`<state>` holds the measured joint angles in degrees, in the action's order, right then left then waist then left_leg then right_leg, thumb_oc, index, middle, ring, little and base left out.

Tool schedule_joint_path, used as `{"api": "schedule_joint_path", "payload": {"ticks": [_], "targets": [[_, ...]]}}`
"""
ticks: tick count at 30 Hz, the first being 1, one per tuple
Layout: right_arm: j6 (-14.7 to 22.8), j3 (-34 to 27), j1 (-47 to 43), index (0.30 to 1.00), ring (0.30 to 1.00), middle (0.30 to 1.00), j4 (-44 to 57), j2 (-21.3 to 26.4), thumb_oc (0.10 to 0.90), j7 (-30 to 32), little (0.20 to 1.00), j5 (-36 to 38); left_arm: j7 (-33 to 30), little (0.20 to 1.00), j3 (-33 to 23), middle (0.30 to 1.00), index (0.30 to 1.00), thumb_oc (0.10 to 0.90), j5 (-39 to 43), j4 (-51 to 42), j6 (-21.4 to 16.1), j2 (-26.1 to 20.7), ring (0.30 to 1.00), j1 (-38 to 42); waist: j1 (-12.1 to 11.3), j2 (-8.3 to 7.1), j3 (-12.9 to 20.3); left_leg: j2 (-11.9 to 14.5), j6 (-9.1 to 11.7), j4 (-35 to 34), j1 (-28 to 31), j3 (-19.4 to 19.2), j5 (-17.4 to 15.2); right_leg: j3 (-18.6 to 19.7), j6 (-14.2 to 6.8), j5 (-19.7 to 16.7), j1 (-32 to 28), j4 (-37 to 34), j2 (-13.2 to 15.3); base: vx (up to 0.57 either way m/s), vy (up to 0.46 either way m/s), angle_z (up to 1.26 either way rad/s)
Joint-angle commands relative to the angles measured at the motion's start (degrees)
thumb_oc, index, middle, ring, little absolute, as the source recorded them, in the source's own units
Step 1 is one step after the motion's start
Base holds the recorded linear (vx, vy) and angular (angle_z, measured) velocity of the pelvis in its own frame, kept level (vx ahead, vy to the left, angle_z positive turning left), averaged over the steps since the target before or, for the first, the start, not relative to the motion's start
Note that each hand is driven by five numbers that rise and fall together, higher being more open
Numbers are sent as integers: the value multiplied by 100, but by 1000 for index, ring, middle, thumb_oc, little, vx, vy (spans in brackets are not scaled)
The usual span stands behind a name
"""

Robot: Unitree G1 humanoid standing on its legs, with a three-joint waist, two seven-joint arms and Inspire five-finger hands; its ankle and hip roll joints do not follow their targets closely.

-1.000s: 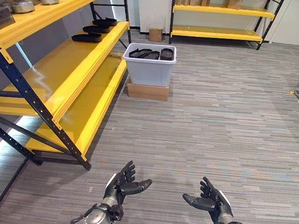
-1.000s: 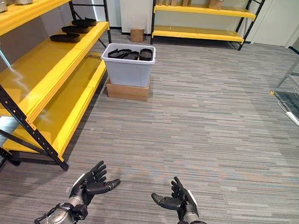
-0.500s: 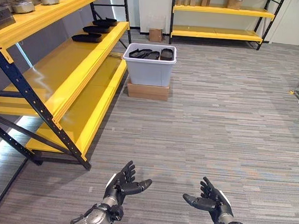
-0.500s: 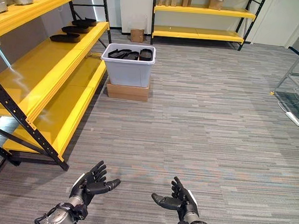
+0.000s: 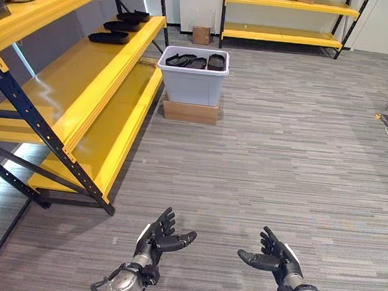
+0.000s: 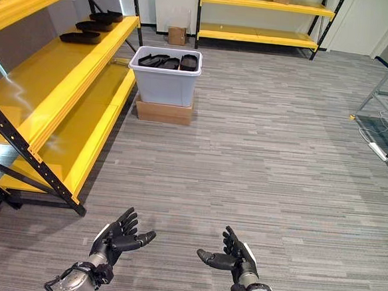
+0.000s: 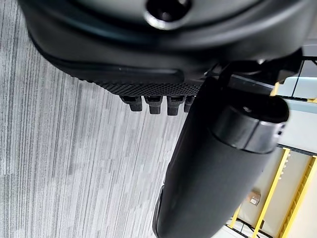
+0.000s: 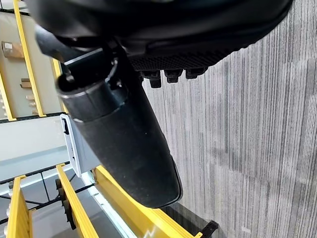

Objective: Move parts from the plastic box to the shelf.

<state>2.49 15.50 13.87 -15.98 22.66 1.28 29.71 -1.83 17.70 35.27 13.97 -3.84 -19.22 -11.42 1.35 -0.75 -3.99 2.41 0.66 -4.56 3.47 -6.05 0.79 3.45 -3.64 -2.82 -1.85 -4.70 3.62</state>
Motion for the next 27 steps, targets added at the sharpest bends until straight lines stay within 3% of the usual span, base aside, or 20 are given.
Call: {"api": "schedule_joint_path", "payload": {"ticks": [1,3,5,7,8,10,12,14,15,16,17,19,22,23,24,25,27], "targets": [[456,-4,-561,1000,1000,1000,448,35,900,-55,1000,-16,90,1000,-138,1000,1000,900,-64,-514,-499,-233,1000,837,-95,-173,-89,-61,-147,540,-293,268,-397,38,-439,187,336,1056,538,30,277,6],[449,-17,-521,1000,1000,1000,463,17,900,-62,1000,-74,83,1000,-113,1000,1000,900,-127,-526,-494,-255,1000,863,-55,-147,-175,-220,-318,640,-328,368,-482,113,-481,-65,712,1888,620,21,232,16],[441,15,-413,1000,1000,1000,501,-34,900,-71,1000,-106,88,1000,-74,1000,1000,900,-206,-586,-481,-268,1000,857,56,-76,-376,-416,-507,681,-205,509,-558,343,-386,-949,1296,3031,663,59,302,22],[441,15,-414,1000,1000,1000,501,-34,900,-71,1000,-106,88,1000,-75,1000,1000,900,-207,-586,-481,-268,1000,858,48,-83,-371,-422,-509,684,-213,500,-559,357,-388,-941,1317,3054,666,43,164,21],[451,30,-432,1000,1000,1000,513,-42,900,-57,1000,-82,62,1000,-68,1000,1000,900,-266,-610,-489,-323,1000,907,105,4,-547,-483,-571,742,-154,568,-604,447,-305,-1102,1677,3531,571,79,208,26],[462,36,-442,1000,1000,1000,516,-49,900,-66,1000,-53,65,1000,-63,1000,1000,900,-290,-582,-494,-323,1000,917,103,31,-585,-497,-591,786,-137,557,-655,323,-293,-957,1846,3691,523,129,169,11],[512,20,-431,1000,1000,1000,472,-25,900,-95,1000,94,93,1000,-47,1000,1000,900,-346,-504,-551,-325,1000,925,226,79,-569,-542,-599,661,126,614,-791,5,-284,-390,2179,3262,39,303,85,-5],[519,6,-400,1000,1000,1000,473,-3,900,-119,1000,125,132,1000,-54,1000,1000,900,-365,-510,-554,-331,1000,906,260,75,-563,-573,-592,565,287,645,-840,-46,-306,-337,2206,2928,-85,301,-3,0],[542,-35,-376,1000,1000,1000,450,20,900,-102,1000,127,173,1000,-68,1000,1000,900,-400,-470,-564,-316,1000,870,306,0,-481,-671,-550,348,660,692,-943,-331,-365,-440,2252,1803,-148,289,-20,22],[543,-35,-372,1000,1000,1000,450,23,900,-101,1000,127,174,1000,-66,1000,1000,900,-400,-469,-565,-312,1000,867,321,35,-500,-633,-544,322,705,709,-947,-367,-360,-456,2185,1744,-172,561,-56,27],[548,-76,-361,1000,1000,1000,414,21,900,-85,1000,99,198,1000,-80,1000,1000,900,-427,-443,-570,-283,1000,854,381,4,-428,-651,-467,200,1028,751,-972,-548,-402,-681,2178,855,-258,434,-59,19],[533,-119,-310,1000,1000,1000,433,32,900,-98,1000,73,216,1000,-61,1000,1000,900,-462,-422,-577,-278,1000,871,445,17,-390,-575,-355,135,1302,832,-990,-602,-439,-890,2143,392,-364,513,-87,18],[536,-188,-235,1000,1000,1000,529,59,900,-99,1000,21,242,1000,-32,1000,1000,900,-538,-373,-602,-260,1000,933,539,20,-324,-434,-210,162,1548,930,-1068,-749,-427,-968,2054,324,-411,359,-108,45],[563,-219,-173,1000,1000,1000,554,67,900,-117,1000,34,265,1000,22,1000,1000,900,-568,-306,-593,-245,1000,949,601,32,-204,-310,-84,274,1611,987,-965,-703,-319,-922,1929,318,-501,496,-214,66],[585,-238,-148,1000,1000,1000,564,78,900,-93,1000,120,282,1000,166,1000,1000,900,-520,-226,-596,-159,1000,1020,754,90,-71,-63,100,567,1566,1006,-722,-343,-185,-932,1785,308,-641,667,-303,66],[646,-228,-166,1000,1000,1000,548,79,900,-95,1000,274,278,1000,232,1000,1000,900,-510,-189,-608,-149,1000,1071,836,176,-5,116,199,787,1516,1093,-403,-231,-107,-892,1836,481,-816,650,-280,84],[643,-273,-144,1000,1000,1000,640,119,900,-138,1000,363,269,1000,229,1000,1000,900,-478,-289,-610,-174,1000,1073,804,221,74,205,365,1150,1362,1110,183,-348,3,-716,1757,596,-854,456,-179,59]]}}
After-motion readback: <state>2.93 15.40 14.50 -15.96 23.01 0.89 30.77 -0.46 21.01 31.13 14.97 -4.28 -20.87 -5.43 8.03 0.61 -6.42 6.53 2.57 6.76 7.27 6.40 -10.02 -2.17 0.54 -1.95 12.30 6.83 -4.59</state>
